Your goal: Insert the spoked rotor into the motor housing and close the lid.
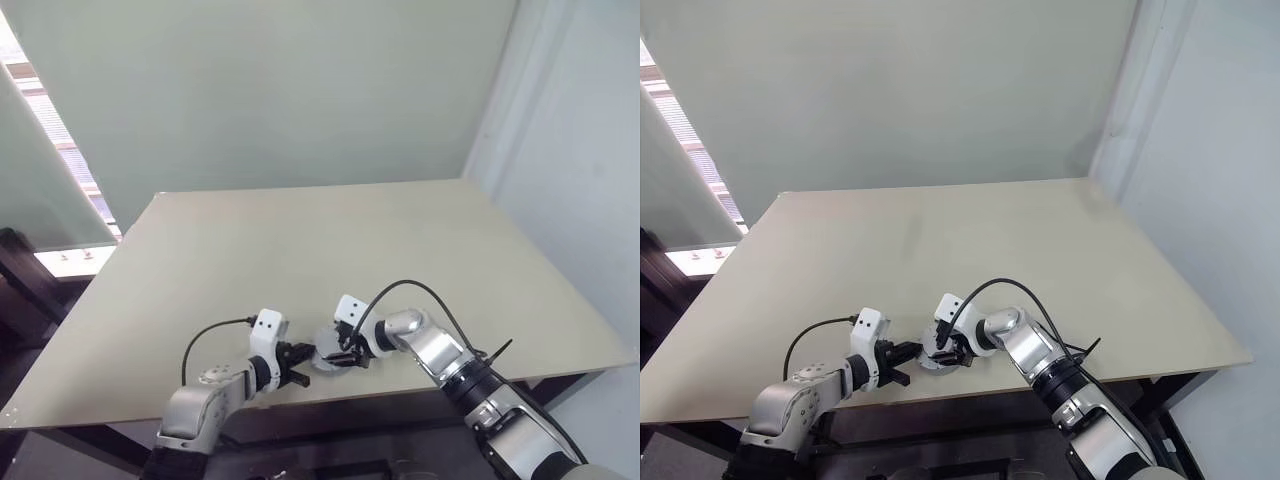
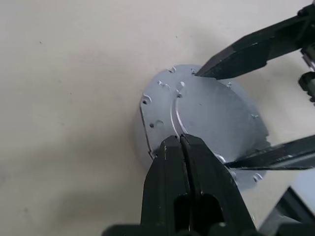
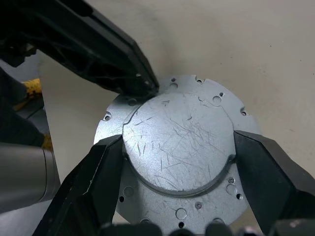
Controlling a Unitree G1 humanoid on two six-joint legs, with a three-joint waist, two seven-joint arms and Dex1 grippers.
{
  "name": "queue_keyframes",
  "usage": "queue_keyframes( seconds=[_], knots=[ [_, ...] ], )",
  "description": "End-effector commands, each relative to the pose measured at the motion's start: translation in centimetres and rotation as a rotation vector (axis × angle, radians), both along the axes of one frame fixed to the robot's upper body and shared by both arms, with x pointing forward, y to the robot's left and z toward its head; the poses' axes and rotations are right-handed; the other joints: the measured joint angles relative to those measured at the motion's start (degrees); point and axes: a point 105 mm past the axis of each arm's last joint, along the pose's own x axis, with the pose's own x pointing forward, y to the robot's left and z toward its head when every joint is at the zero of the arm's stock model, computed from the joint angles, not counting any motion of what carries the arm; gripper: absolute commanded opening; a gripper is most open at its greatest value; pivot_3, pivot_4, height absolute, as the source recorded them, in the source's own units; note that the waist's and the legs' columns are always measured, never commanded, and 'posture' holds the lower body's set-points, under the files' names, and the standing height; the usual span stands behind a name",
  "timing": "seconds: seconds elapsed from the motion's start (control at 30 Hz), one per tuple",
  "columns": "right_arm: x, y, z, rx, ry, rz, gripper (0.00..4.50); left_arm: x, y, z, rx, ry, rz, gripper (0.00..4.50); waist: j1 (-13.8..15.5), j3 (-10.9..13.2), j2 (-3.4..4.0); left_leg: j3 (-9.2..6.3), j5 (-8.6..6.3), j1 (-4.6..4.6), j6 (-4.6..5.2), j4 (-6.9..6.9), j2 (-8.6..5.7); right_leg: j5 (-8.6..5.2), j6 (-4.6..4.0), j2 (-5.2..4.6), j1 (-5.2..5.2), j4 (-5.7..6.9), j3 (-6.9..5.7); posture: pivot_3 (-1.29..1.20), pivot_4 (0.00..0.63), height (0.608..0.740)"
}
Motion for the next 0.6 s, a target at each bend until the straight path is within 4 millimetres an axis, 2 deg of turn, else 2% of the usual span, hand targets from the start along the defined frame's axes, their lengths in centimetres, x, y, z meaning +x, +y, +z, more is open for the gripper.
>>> queue_keyframes(
  seconds=[0.03,0.37,0.6],
  knots=[
    [-0.3,-0.1,-0.1,-0.029,-0.002,0.017,3.25,-0.2,0.1,-1.2,0.047,0.036,-0.008,0.00,-0.02,0.00,0.00,0.00,0.00,0.02,0.00,0.00,0.00,0.00,0.00,-0.01,0.01,0.00,0.00,0.00,0.000,0.740],
    [0.4,0.6,1.4,0.092,-0.004,-0.012,3.25,-0.5,0.1,-1.9,0.094,0.057,-0.031,0.00,-0.02,0.00,0.01,0.01,-0.04,0.22,-0.06,-0.03,0.01,0.00,0.00,-0.01,0.10,0.02,0.00,0.00,0.000,0.740],
    [0.6,0.5,0.9,0.068,-0.027,-0.019,3.25,0.1,0.5,-1.1,0.062,0.029,0.004,0.00,-0.04,0.00,0.02,0.01,-0.05,0.27,-0.09,-0.04,0.02,0.00,0.00,-0.01,0.09,0.02,0.00,0.00,0.000,0.740]
  ],
)
